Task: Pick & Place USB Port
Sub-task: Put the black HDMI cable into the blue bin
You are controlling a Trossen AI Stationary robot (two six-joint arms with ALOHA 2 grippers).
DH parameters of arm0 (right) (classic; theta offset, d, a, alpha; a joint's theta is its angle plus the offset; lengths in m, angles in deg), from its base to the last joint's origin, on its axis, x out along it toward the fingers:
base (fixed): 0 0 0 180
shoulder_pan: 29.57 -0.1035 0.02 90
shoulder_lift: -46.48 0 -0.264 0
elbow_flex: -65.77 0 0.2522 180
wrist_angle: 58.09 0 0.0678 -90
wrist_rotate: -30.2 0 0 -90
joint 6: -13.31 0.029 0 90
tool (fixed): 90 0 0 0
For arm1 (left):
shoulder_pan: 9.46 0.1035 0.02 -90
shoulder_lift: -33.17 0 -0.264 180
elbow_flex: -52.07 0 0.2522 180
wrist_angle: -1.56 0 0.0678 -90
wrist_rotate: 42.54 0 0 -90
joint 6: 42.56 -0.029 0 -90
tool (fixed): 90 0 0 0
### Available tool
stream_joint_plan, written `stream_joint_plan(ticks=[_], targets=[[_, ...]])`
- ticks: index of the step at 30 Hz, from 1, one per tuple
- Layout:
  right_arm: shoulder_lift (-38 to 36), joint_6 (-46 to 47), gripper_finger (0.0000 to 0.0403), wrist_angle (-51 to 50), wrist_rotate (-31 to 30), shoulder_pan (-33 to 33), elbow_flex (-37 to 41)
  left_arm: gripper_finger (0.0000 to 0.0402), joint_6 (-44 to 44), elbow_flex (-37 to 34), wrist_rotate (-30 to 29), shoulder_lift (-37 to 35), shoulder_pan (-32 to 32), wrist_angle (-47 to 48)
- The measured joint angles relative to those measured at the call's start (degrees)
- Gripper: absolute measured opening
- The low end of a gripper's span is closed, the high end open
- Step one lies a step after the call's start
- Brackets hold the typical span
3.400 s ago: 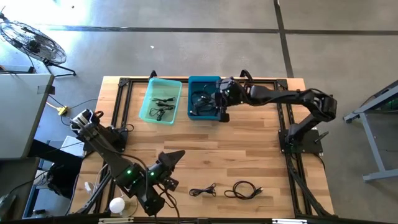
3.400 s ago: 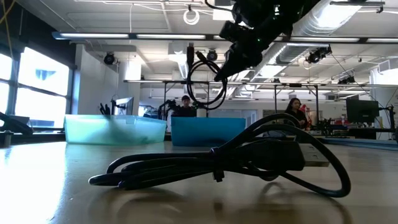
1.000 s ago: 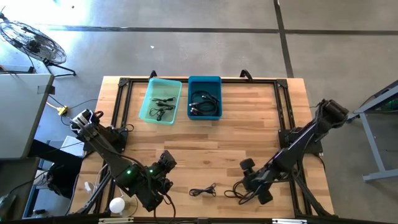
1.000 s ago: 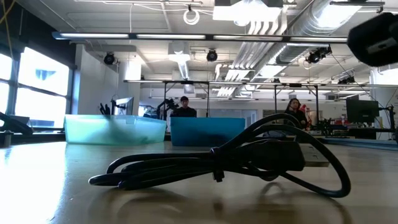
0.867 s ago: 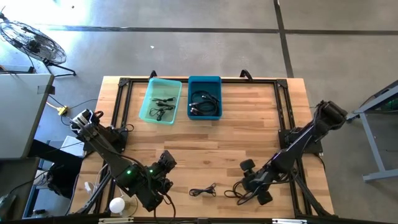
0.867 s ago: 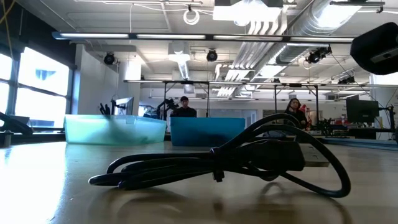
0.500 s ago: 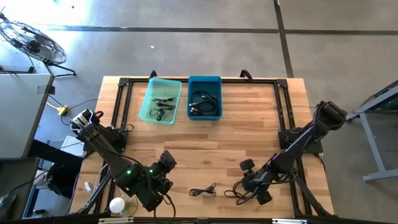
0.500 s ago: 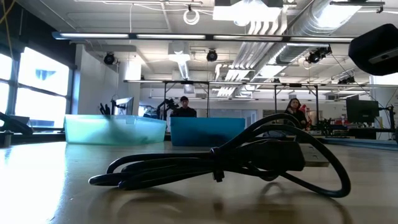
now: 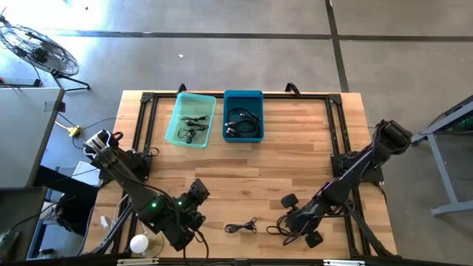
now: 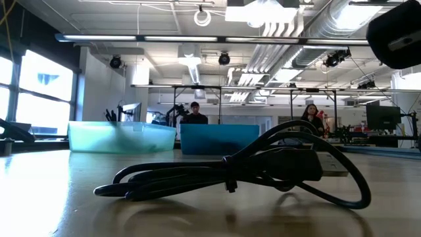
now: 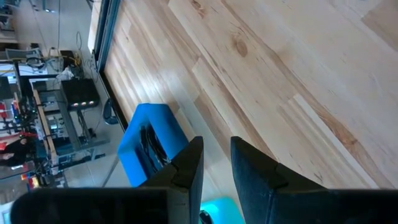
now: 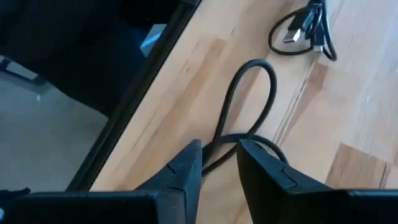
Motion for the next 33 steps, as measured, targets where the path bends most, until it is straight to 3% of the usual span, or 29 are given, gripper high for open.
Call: stream_joint_plan(ticks=[7,13,19,24,33], targets=[[-0.02,5.78,0.0105,-9.24,-3.01,3.07,-0.02,0.0078,0.02,-1.26,0.07,0.00,0.00,-1.12],[-0.04,19.32,0.0164,-13.62,-8.46,6.75,-0.02,0.0078,0.02,-1.26,0.10,0.00,0.00,-1.15],[-0.04,20.77,0.0232,-14.03,-0.50,7.85,-0.02,0.0078,0.04,-1.26,0.11,0.00,0.00,-1.13],[-0.04,24.76,0.0251,-11.54,9.26,7.85,-0.02,0.0078,0.03,-1.26,0.11,0.00,0.00,-1.13],[-0.04,26.89,0.0252,-11.99,4.82,4.97,-0.02,0.0078,0.21,-1.24,0.18,0.00,0.00,-1.15]])
